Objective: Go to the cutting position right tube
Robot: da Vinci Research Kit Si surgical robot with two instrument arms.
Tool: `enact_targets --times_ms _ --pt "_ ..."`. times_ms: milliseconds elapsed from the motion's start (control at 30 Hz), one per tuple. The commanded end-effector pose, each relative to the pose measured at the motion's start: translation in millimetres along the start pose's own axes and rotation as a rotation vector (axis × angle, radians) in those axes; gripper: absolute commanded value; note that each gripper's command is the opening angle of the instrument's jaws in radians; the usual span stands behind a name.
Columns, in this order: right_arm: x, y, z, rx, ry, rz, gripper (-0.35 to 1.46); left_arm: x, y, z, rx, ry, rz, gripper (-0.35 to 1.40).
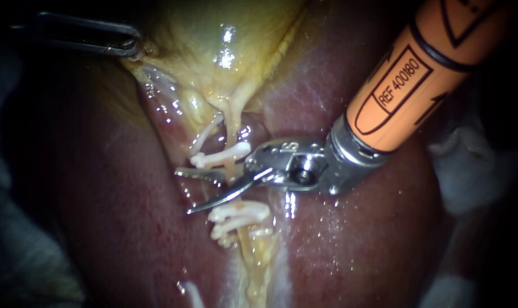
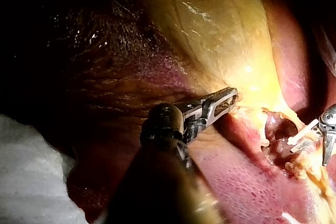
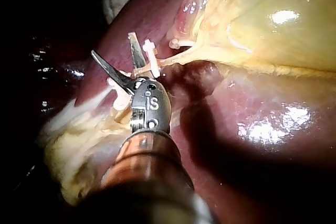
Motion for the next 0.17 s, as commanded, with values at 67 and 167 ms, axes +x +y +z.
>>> enact_targets --times_ms 67,167 --pt "-0.1 0.0 0.0 -0.001 0.0 0.0 1.27 0.0 0.0 0.0 0.0 0.0 0.0 -0.35" --pt "-0.1 0.0 0.0 -0.001 0.0 0.0 1.27 0.0 0.0 0.0 0.0 0.0 0.0 -0.35"
